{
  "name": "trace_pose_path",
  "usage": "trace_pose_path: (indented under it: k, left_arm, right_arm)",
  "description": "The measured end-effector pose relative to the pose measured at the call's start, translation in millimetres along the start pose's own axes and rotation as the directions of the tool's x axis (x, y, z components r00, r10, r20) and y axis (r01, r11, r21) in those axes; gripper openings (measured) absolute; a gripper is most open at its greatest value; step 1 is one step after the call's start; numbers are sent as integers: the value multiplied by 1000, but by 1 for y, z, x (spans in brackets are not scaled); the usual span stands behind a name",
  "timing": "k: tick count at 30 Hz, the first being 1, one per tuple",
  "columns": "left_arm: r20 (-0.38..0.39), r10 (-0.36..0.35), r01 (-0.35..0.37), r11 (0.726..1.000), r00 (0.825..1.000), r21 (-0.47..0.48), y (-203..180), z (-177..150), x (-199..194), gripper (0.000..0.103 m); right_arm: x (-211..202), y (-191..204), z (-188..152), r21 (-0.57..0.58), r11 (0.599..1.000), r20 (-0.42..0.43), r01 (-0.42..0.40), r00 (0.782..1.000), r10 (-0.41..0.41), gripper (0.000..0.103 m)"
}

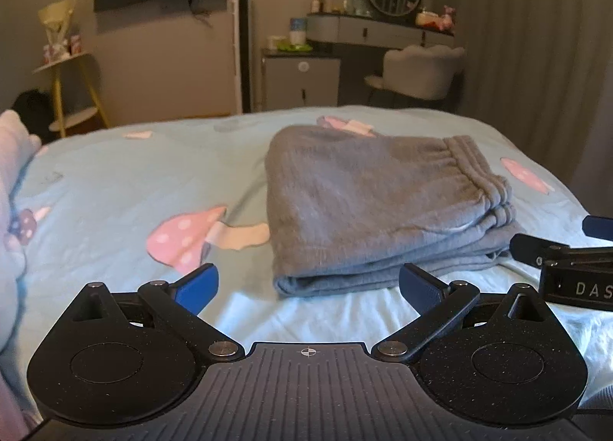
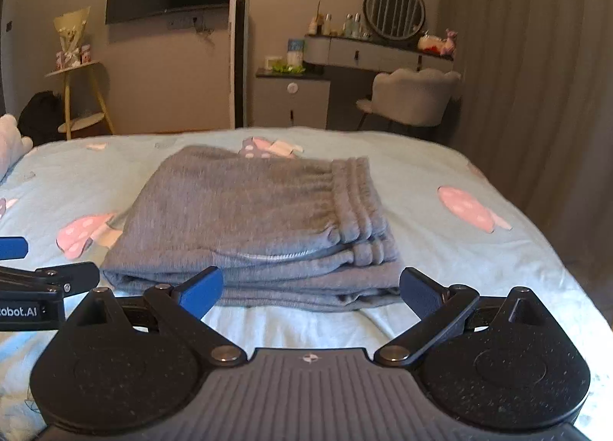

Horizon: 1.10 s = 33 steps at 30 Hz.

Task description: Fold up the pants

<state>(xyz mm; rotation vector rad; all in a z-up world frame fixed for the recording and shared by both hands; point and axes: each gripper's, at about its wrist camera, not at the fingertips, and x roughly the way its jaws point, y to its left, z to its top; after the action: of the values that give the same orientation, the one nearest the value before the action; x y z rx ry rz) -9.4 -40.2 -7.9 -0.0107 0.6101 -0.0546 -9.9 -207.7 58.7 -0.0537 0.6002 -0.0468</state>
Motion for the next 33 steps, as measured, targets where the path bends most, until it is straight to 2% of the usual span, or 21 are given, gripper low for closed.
trace_pose_path:
  k: [4, 8, 17, 33]
  left_arm:
    - [-58, -15, 14, 1000, 998, -21, 1, -5, 17, 103]
    - [-80, -3, 2, 1000, 997, -9, 1, -9, 26, 103]
    - [-91, 7, -9, 1000, 996, -23, 3, -10, 31, 103]
    - [-102, 21, -24, 999, 995, -33, 6, -12, 28, 103]
  right_arm:
    - [12, 3, -5, 2, 1000, -28, 1, 1000, -1, 99]
    - [19, 3, -9, 6, 1000, -44, 13, 999, -13, 99]
    - [27, -11, -11, 83, 997, -72, -5, 997, 11, 99]
    - [21, -8, -10, 54, 999, -60, 3, 998, 0, 99]
